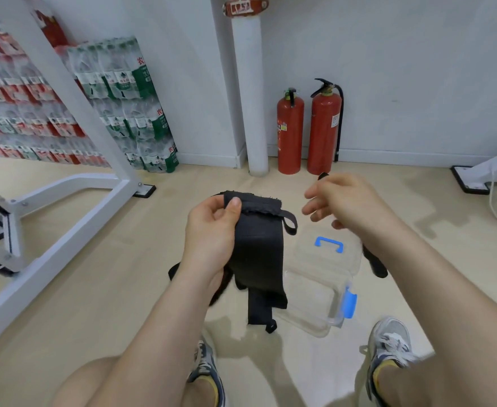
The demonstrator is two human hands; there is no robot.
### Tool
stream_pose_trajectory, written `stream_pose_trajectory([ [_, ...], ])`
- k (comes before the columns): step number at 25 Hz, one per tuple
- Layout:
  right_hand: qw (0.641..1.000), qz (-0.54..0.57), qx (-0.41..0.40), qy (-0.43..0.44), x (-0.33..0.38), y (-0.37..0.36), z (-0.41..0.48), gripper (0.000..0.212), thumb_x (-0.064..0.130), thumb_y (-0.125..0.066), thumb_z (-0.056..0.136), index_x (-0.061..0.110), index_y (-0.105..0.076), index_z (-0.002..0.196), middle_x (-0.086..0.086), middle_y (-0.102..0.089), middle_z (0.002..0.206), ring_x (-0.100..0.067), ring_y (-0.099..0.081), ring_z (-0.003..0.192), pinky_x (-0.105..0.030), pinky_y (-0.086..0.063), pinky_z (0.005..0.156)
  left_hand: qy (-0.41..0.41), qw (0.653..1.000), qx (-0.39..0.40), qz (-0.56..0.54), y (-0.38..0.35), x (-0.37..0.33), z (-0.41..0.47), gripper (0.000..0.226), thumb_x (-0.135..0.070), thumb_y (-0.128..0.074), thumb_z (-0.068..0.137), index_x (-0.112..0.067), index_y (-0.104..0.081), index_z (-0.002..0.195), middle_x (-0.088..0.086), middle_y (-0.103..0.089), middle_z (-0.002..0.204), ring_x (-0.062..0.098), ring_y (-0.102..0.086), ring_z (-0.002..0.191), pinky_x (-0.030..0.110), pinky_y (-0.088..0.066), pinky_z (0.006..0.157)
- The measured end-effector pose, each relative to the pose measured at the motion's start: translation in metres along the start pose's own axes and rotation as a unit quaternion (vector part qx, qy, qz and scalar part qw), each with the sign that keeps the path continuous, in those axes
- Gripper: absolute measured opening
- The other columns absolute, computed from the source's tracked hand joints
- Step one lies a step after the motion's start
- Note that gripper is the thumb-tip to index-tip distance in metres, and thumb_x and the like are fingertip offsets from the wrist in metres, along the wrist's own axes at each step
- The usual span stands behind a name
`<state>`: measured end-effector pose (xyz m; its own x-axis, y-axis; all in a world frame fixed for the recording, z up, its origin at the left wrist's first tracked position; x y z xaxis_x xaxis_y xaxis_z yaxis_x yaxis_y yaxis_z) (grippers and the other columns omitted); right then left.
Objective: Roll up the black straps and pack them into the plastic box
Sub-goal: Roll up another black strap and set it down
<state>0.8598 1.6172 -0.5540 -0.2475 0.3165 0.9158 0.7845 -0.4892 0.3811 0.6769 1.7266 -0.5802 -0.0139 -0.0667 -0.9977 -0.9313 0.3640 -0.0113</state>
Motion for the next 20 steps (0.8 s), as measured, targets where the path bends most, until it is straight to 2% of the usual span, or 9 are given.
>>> stream_pose_trajectory([
  [2, 0.986, 0.075, 0.116, -0.097, -0.008, -0.019, -0.006, 0.034, 0.043, -0.054, 0.097, 0.012, -0.068, 0.102, -0.004, -0.078, 0.09, -0.016, -0.073, 0.08, -0.027, -0.043, 0.057, -0.026, 0.999, 0.01, 0.019, -0.002, -0.004, -0.002, 0.011, -0.02, -0.058, 0.099, -0.016, -0.068, 0.101, 0.006, -0.077, 0.092, 0.026, -0.072, 0.092, 0.051, -0.055, 0.092],
  [3, 0.971, 0.103, 0.172, -0.126, -0.01, -0.033, -0.011, 0.038, 0.046, -0.057, 0.095, 0.011, -0.068, 0.106, -0.003, -0.076, 0.092, -0.016, -0.073, 0.081, -0.025, -0.045, 0.054, -0.038, 0.999, 0.015, 0.025, -0.003, -0.006, -0.003, 0.01, -0.019, -0.059, 0.099, -0.018, -0.068, 0.099, 0.005, -0.077, 0.092, 0.027, -0.073, 0.092, 0.051, -0.056, 0.09],
  [4, 0.958, 0.144, 0.205, -0.139, -0.011, -0.046, -0.016, 0.035, 0.042, -0.06, 0.094, 0.011, -0.069, 0.108, -0.002, -0.073, 0.092, -0.015, -0.072, 0.079, -0.023, -0.047, 0.05, -0.051, 0.998, 0.021, 0.029, -0.005, -0.008, -0.005, 0.009, -0.017, -0.059, 0.099, -0.019, -0.068, 0.099, 0.006, -0.077, 0.092, 0.029, -0.072, 0.092, 0.05, -0.057, 0.088],
  [6, 0.932, 0.255, 0.197, -0.164, -0.013, -0.063, -0.019, 0.025, 0.024, -0.065, 0.093, 0.007, -0.069, 0.112, -0.007, -0.066, 0.096, -0.014, -0.068, 0.072, -0.02, -0.05, 0.047, -0.098, 0.993, 0.025, 0.057, -0.007, -0.015, -0.007, 0.011, -0.013, -0.061, 0.097, -0.02, -0.068, 0.099, 0.005, -0.075, 0.092, 0.027, -0.071, 0.091, 0.045, -0.057, 0.085],
  [9, 0.902, 0.365, 0.148, -0.174, -0.014, -0.07, -0.017, 0.014, 0.008, -0.063, 0.094, 0.002, -0.068, 0.105, -0.015, -0.069, 0.104, -0.019, -0.071, 0.082, -0.023, -0.056, 0.051, -0.143, 0.984, 0.035, 0.102, -0.009, -0.023, -0.01, 0.018, -0.013, -0.061, 0.096, -0.028, -0.068, 0.092, 0.001, -0.069, 0.085, 0.016, -0.064, 0.08, 0.031, -0.055, 0.075],
  [11, 0.897, 0.391, 0.135, -0.155, -0.011, -0.069, -0.016, 0.013, 0.009, -0.061, 0.094, 0.001, -0.068, 0.102, -0.017, -0.072, 0.105, -0.025, -0.072, 0.091, -0.028, -0.059, 0.056, -0.126, 0.986, 0.045, 0.097, -0.009, -0.021, -0.007, 0.017, -0.016, -0.062, 0.097, -0.03, -0.069, 0.09, 0.013, -0.067, 0.087, 0.026, -0.066, 0.082, 0.035, -0.057, 0.075],
  [14, 0.899, 0.398, 0.141, -0.118, -0.005, -0.069, -0.016, 0.017, 0.016, -0.058, 0.097, 0.004, -0.069, 0.105, -0.014, -0.076, 0.099, -0.025, -0.075, 0.089, -0.034, -0.062, 0.062, -0.101, 0.991, 0.067, 0.057, -0.009, -0.017, -0.007, 0.015, -0.02, -0.063, 0.097, -0.03, -0.072, 0.092, 0.026, -0.061, 0.093, 0.049, -0.063, 0.095, 0.058, -0.057, 0.082],
  [17, 0.897, 0.4, 0.163, -0.091, 0.004, -0.068, -0.019, 0.022, 0.02, -0.056, 0.099, 0.005, -0.068, 0.109, -0.013, -0.076, 0.102, -0.028, -0.074, 0.092, -0.038, -0.063, 0.067, -0.107, 0.991, 0.055, 0.051, -0.006, -0.018, -0.007, 0.014, -0.019, -0.063, 0.096, -0.03, -0.072, 0.094, 0.01, -0.06, 0.082, 0.044, -0.065, 0.092, 0.052, -0.058, 0.08],
  [20, 0.91, 0.378, 0.16, -0.057, 0.009, -0.068, -0.02, 0.021, 0.019, -0.052, 0.101, 0.006, -0.068, 0.108, -0.014, -0.075, 0.103, -0.027, -0.074, 0.093, -0.038, -0.062, 0.067, -0.106, 0.992, 0.043, 0.047, -0.006, -0.018, -0.008, 0.011, -0.02, -0.062, 0.097, -0.027, -0.07, 0.097, 0.004, -0.065, 0.085, 0.029, -0.067, 0.085, 0.048, -0.058, 0.078],
])
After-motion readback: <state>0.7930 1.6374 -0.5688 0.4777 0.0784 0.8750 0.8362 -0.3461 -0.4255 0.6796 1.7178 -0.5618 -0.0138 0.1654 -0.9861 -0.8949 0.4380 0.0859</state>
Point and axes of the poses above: each hand's wrist, its own z-axis towards the middle knuckle, its own y-axis out of the back of the hand, x = y × z, the point moved 7 cm from there along z, towards the middle knuckle
